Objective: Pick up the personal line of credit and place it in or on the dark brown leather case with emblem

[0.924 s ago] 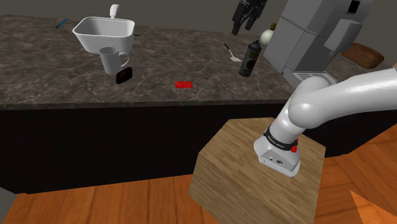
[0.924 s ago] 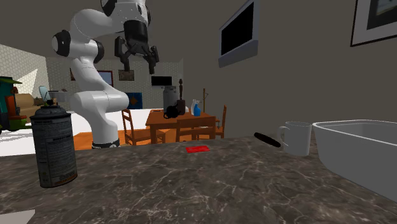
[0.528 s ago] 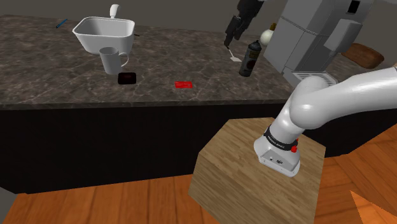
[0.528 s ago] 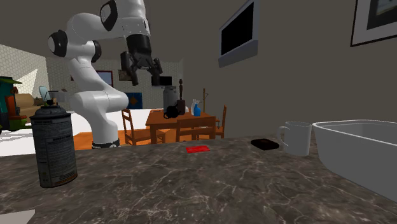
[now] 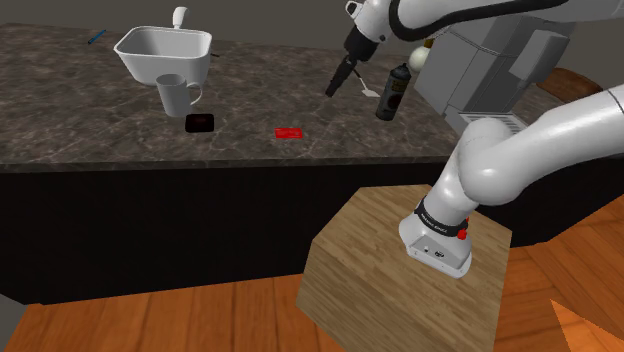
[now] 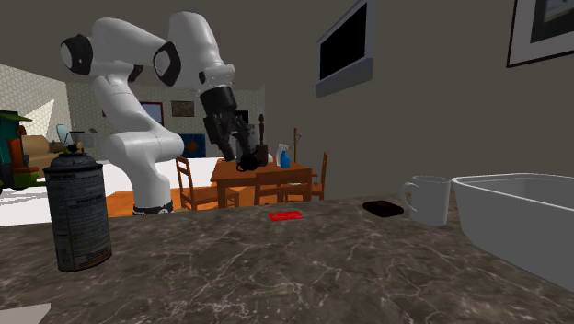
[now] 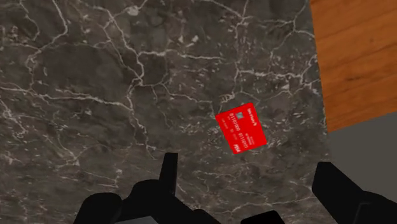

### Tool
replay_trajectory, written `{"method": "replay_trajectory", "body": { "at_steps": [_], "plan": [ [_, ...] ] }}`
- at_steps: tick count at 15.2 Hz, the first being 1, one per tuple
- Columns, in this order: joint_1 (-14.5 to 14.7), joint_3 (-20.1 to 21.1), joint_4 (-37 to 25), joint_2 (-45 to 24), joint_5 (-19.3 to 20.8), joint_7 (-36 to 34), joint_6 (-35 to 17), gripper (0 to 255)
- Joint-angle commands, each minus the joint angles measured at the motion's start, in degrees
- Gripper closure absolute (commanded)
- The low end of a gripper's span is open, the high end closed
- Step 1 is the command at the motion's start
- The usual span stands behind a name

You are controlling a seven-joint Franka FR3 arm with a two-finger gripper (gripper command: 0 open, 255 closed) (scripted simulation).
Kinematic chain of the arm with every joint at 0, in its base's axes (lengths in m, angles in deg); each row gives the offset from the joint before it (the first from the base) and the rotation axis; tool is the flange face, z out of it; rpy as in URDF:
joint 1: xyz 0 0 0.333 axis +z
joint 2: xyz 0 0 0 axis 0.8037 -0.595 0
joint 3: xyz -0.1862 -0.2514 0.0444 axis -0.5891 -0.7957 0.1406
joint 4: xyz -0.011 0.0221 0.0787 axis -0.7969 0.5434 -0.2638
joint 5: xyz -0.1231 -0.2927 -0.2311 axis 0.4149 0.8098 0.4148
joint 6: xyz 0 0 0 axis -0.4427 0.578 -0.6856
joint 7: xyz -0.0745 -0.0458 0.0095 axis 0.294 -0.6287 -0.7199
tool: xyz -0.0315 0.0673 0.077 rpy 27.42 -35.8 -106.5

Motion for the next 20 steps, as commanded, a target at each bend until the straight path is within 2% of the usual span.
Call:
{"method": "replay_trajectory", "body": {
  "at_steps": [1, 4, 7, 10, 12, 15, 19, 20],
  "plan": [
    [3.14, -2.87, 1.66, -3.36, -1.65, 5.41, -6.84, 0],
    [9.49, -8.00, 2.54, -8.75, -5.63, 14.30, -15.33, 0],
    [18.76, -15.18, 2.15, -14.48, -12.22, 25.36, -22.84, 0],
    [32.35, -25.63, 0.34, -19.99, -22.88, 39.77, -28.67, 0],
    [44.73, -35.50, -1.81, -23.25, -32.52, 51.51, -31.14, 0],
    [51.55, -40.77, -3.15, -26.11, -38.82, 56.27, -32.41, 0],
    [62.21, -49.34, -5.78, -31.13, -50.76, 65.21, -32.40, 0],
    [63.78, -50.63, -6.28, -32.14, -52.99, 66.84, -32.06, 0]
  ]
}}
